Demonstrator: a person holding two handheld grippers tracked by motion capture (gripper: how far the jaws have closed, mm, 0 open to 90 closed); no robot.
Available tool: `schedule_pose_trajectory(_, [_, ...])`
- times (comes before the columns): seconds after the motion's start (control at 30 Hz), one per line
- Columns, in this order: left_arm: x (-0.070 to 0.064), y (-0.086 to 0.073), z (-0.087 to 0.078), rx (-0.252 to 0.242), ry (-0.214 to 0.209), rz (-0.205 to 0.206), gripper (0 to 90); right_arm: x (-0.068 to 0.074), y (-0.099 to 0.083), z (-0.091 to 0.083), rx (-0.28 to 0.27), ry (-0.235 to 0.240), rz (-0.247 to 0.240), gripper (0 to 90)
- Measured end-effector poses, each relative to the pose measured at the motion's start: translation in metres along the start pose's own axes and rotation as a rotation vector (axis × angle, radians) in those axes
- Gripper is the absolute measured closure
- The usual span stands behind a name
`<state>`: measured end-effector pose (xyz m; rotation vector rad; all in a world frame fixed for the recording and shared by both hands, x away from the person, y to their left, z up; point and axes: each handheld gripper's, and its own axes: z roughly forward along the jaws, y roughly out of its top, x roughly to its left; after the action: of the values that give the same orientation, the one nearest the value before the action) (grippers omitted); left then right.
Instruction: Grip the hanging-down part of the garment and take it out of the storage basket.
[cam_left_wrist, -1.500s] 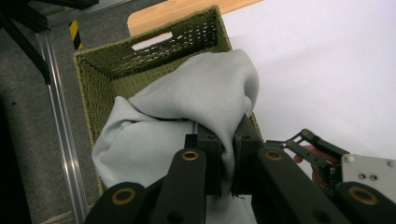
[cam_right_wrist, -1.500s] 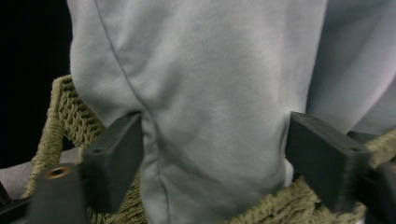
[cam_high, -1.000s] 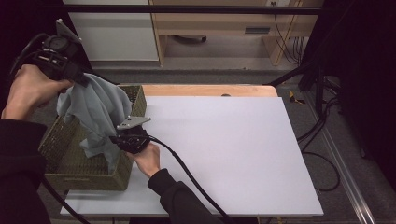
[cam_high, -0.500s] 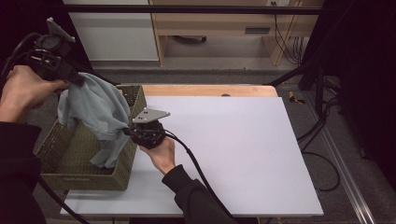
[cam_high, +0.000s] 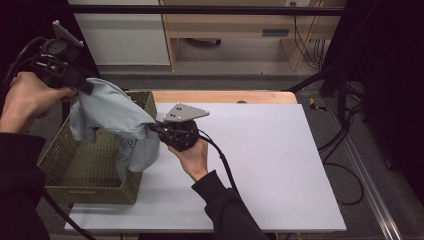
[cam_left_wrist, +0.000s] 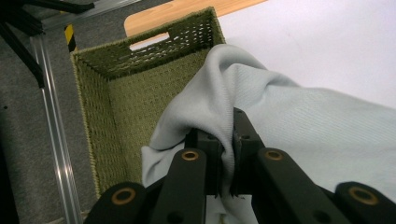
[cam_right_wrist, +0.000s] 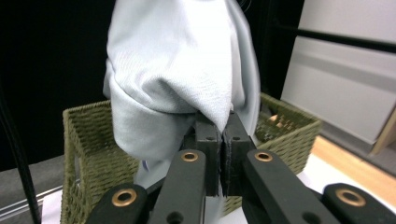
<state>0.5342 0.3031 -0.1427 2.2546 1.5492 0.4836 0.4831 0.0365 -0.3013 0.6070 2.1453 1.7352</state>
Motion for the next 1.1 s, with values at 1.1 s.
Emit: schedule_pose_trajectory(1.1, [-0.027, 0.011, -0.003, -0.033, -0.056, 0.054, 84.5, 0.002, 0.057, -0.049, -0.217, -0.165, -0.105, 88.4])
